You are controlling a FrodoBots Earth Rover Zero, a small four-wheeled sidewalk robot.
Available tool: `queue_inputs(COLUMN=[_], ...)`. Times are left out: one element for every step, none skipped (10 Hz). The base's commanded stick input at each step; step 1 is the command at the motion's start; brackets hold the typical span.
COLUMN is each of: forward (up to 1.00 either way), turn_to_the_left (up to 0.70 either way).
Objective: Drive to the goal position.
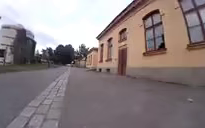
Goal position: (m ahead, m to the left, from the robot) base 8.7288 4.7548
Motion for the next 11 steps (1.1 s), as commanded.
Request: queue_inputs(forward=[0.45, 0.45, 0.45, 0.45, 0.45, 0.45, 0.45, 0.45, 0.45, 0.45, 0.45], turn_to_the_left=[0.15, 0.27, 0.27, 0.27, 0.2, 0.0, 0.0, 0.0, 0.0, 0.0, 0.0])
